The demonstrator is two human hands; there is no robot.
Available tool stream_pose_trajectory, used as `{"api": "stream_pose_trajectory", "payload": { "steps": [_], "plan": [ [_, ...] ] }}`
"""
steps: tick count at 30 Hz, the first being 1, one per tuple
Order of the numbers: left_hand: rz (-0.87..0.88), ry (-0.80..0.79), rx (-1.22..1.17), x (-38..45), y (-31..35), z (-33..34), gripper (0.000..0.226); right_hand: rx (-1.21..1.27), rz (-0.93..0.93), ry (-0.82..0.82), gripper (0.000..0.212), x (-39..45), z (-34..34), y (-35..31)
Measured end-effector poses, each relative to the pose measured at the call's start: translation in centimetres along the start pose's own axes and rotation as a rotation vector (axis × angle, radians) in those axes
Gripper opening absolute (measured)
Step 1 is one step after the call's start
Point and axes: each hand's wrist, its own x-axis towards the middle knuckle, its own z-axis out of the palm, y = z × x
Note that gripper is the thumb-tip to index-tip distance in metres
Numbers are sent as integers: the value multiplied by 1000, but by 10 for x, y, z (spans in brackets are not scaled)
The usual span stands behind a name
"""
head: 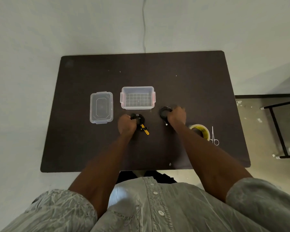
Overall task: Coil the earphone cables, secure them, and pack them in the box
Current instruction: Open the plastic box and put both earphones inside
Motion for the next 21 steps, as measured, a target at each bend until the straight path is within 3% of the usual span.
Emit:
{"api": "stream_pose_trajectory", "payload": {
  "steps": [3,7,12,16,21],
  "plan": [
    [5,2,-143,-3,-2,-6,9,87,18,25,25,-1,1,5],
    [51,-107,-405,-5,-13,-26,18,400,150,133,20,-9,-11,8],
    [145,-40,-687,-1,2,-67,18,642,55,189,11,-15,-33,-26],
    [164,-23,-759,17,35,-85,13,594,-95,155,8,-16,-41,-78],
    [125,42,-600,41,66,-85,13,393,-158,94,13,-14,-28,-112]
  ]
}}
